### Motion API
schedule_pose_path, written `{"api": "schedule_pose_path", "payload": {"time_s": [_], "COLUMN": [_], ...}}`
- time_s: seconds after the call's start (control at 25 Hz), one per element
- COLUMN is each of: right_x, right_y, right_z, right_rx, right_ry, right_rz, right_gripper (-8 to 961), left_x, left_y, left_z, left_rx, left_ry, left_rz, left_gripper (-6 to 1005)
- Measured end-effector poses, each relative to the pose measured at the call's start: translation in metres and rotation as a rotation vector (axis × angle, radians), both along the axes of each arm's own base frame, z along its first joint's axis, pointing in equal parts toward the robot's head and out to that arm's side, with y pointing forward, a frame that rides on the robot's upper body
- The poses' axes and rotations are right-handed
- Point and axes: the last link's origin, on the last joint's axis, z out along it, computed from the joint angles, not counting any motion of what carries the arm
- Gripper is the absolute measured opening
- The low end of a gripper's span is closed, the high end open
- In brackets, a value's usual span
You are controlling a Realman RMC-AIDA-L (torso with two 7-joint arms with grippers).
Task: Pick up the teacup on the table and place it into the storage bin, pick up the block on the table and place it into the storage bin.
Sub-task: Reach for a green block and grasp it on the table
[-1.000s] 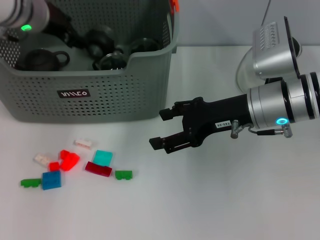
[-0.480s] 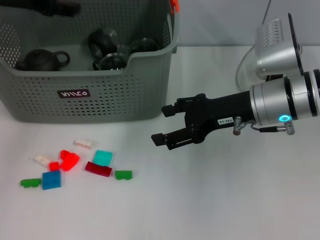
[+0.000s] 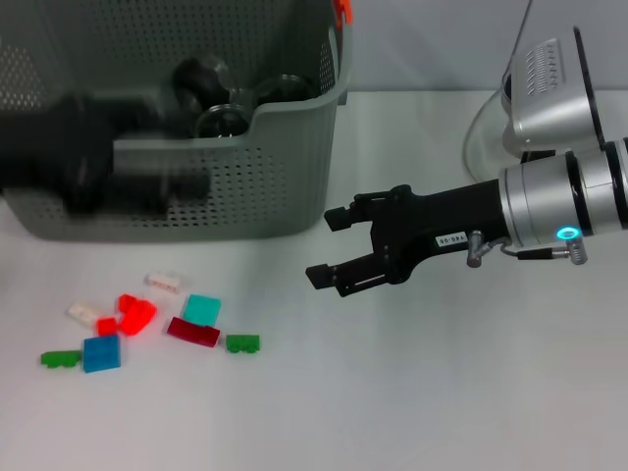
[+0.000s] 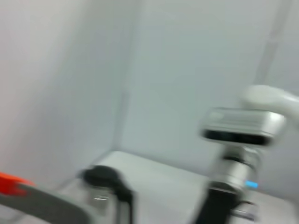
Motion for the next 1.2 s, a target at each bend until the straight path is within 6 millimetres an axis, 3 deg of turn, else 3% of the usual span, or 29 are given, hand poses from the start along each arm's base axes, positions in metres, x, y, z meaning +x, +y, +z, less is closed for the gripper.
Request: {"api": "schedule_pose_path", "payload": {"time_s": [0.24,0.44,0.8,1.2], "right_x": [-0.004,-0.010,-0.019,-0.028], "right_y": [-0.005,-0.011,-0.009,-0.019], "right_z": [-0.009,-0.028,-0.072,-0.101], "right_rx": [-0.015,-0.045,-0.044,-0.011], "right_ry": [-0.011,-0.080,-0.252,-0.266], "right_rz": [0.056,0.127,0.221,0.254], "right_gripper": [910,910,908,888], "left_x": [-0.044,-0.065,-0.094,-0.098], "left_y": [-0.035,-0.053,-0.067,-0.067], "left_z": [-0.041,-0.057,-0.058,-0.059], "left_rx": [-0.119,-0.139,-0.012,0.016], "left_ry": [-0.020,-0.009,-0.034,-0.060], "left_rz": [-0.043,-0.008,0.109,0.131], "left_gripper": [803,803,798,794]}}
